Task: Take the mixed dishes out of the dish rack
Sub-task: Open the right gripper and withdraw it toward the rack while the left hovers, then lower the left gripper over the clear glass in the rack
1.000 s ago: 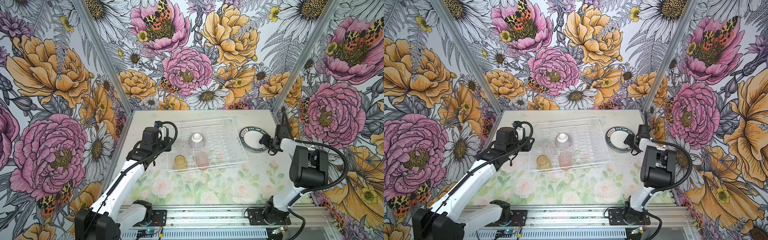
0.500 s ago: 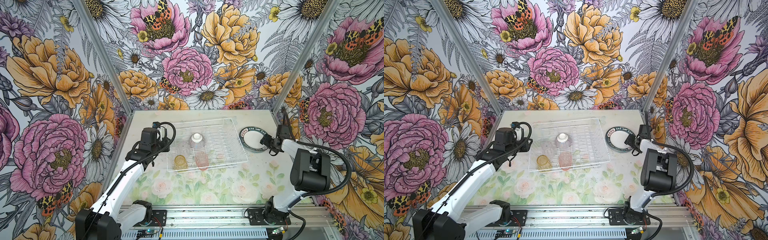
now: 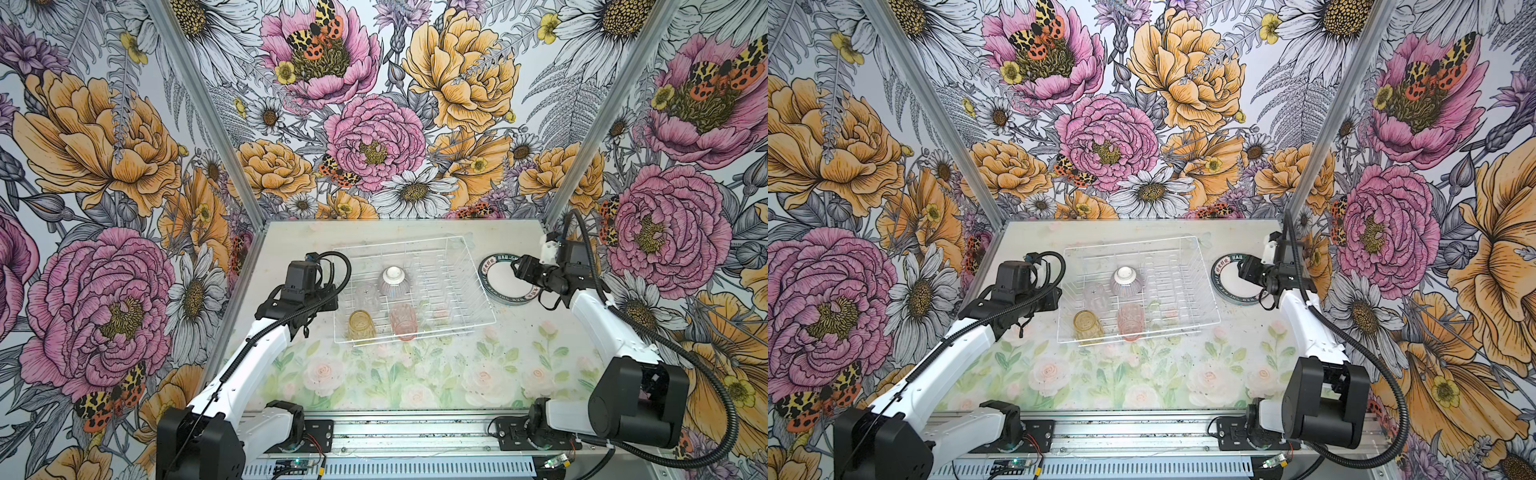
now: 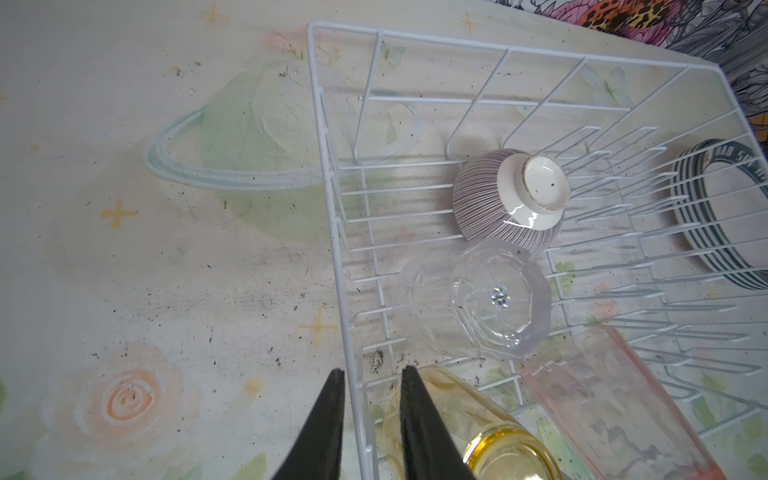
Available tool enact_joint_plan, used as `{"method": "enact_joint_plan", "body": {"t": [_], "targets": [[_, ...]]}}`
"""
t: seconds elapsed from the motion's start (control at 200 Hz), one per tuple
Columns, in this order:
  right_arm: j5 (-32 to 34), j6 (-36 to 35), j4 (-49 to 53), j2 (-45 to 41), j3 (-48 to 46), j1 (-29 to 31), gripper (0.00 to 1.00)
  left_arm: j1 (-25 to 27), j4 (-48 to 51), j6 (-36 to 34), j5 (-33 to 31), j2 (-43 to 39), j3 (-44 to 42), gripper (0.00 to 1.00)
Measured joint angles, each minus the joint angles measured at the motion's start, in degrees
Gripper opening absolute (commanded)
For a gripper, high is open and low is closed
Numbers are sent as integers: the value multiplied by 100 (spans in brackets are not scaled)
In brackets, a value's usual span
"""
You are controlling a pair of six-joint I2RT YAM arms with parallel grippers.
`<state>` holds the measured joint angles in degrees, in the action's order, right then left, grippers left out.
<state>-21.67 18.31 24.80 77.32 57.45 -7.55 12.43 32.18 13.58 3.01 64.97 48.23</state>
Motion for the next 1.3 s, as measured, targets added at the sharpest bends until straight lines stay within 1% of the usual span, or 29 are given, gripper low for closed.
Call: {"method": "enact_joint_plan", "body": {"t": [0.155,0.235,0.415,0.545,0.676,0.791,0.856,0.916,1.031,1.186,1.301], "targets": [[-420,-146,256,170,15,643,50,-87,0,0,22,188,-28,24],[-498,-173,332,304,44,828,50,-129,-15,2,74,236,-31,24],[-472,-192,393,570,70,942,47,-146,-114,17,199,337,-52,22],[-450,-210,417,699,94,979,44,-160,-214,57,282,431,-118,15],[-431,-232,433,807,103,1032,43,-208,-334,122,367,625,-144,12],[-422,-260,450,881,138,1113,36,-219,-518,205,415,721,-144,8],[-391,-267,463,907,155,1139,28,-225,-643,258,433,785,-144,6],[-345,-260,485,942,164,1139,23,-247,-721,280,442,822,-144,4],[-282,-264,494,997,170,1139,18,-258,-855,302,452,890,-142,1],[-168,-247,531,1093,238,1150,12,-269,-1005,299,457,1019,-92,1],[-81,-111,605,1191,361,1152,2,-297,-1060,295,518,1178,22,1]]}}
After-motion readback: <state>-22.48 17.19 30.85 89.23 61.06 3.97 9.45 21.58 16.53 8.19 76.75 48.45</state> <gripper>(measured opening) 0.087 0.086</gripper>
